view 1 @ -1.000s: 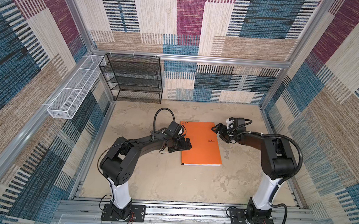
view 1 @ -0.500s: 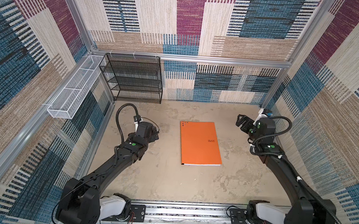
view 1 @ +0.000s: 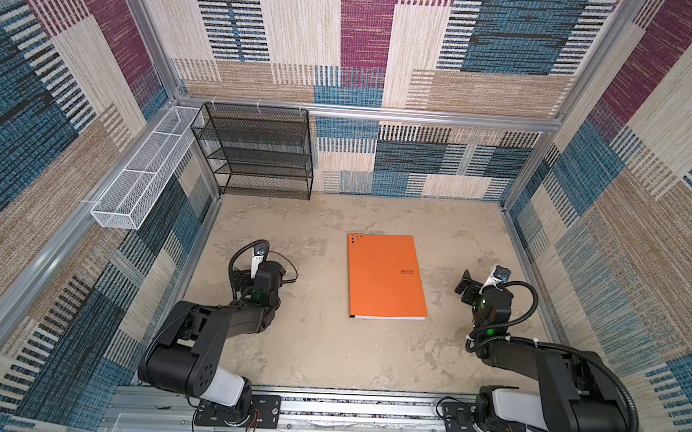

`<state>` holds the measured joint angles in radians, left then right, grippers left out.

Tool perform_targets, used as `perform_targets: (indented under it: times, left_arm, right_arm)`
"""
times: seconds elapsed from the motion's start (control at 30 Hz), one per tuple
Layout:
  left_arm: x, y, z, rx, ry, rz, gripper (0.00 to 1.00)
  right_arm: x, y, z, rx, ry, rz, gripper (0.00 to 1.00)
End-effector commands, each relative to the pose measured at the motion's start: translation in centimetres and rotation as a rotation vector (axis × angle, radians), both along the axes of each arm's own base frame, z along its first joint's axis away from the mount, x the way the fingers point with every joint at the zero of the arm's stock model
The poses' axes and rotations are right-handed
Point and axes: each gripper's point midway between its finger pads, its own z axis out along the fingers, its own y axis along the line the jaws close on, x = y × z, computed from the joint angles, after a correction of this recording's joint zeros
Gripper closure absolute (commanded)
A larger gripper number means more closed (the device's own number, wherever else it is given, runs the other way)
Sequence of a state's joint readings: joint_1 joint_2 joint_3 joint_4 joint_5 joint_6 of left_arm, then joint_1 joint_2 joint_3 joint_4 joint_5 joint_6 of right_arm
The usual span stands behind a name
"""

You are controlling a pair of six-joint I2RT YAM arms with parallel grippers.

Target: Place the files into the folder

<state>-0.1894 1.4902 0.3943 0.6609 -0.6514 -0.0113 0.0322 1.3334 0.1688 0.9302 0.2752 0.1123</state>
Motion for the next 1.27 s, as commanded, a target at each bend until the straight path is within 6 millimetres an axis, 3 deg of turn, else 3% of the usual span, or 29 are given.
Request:
perform_targets:
  times: [0.0, 0.07, 0.17, 0.23, 0.27, 0.37, 0.6, 0.67, 1.1, 1.23]
  left_arm:
    - [2.0, -1.1, 3.3, -0.099, -0.168, -0.143, 0.01]
    - [2.1, -1.5, 2.5, -0.14, -0.178, -0.213, 0.01]
    - [3.3, -1.4, 1.4, -0.155, -0.118, -0.214, 0.01]
    - [3.7, -0.9, 1.2, -0.202, -0.103, -0.22, 0.01]
    - [3.9, -0.6, 1.2, -0.218, -0.12, -0.229, 0.01]
    - [4.0, -0.5, 0.9, -0.241, -0.095, -0.224, 0.01]
    - [4.0, -0.3, 1.1, -0.24, -0.104, -0.224, 0.01]
    - [3.8, -0.4, 1.2, -0.237, -0.111, -0.228, 0.01]
    - [3.7, -0.6, 1.3, -0.226, -0.116, -0.229, 0.01]
    - [3.7, -0.6, 1.3, -0.226, -0.118, -0.229, 0.01]
  right_arm:
    - [0.7, 1.1, 5.6, -0.076, -0.247, 0.077, 0.0]
    - [0.3, 0.3, 5.3, -0.059, -0.274, 0.044, 0.0]
    - [1.0, 2.1, 4.1, -0.081, -0.235, 0.154, 0.0]
    - [1.7, 2.0, 4.1, -0.084, -0.246, 0.152, 0.0]
    - [2.7, 2.5, 3.1, -0.081, -0.173, 0.184, 0.0]
    - [3.0, 2.7, 2.9, -0.072, -0.164, 0.215, 0.0]
    - [2.9, 2.7, 3.2, -0.076, -0.182, 0.224, 0.0]
    - [3.1, 4.0, 3.1, -0.1, -0.172, 0.297, 0.0]
    - [3.9, 3.9, 2.5, -0.066, -0.141, 0.326, 0.0]
    - [3.2, 3.9, 3.0, -0.079, -0.168, 0.326, 0.0]
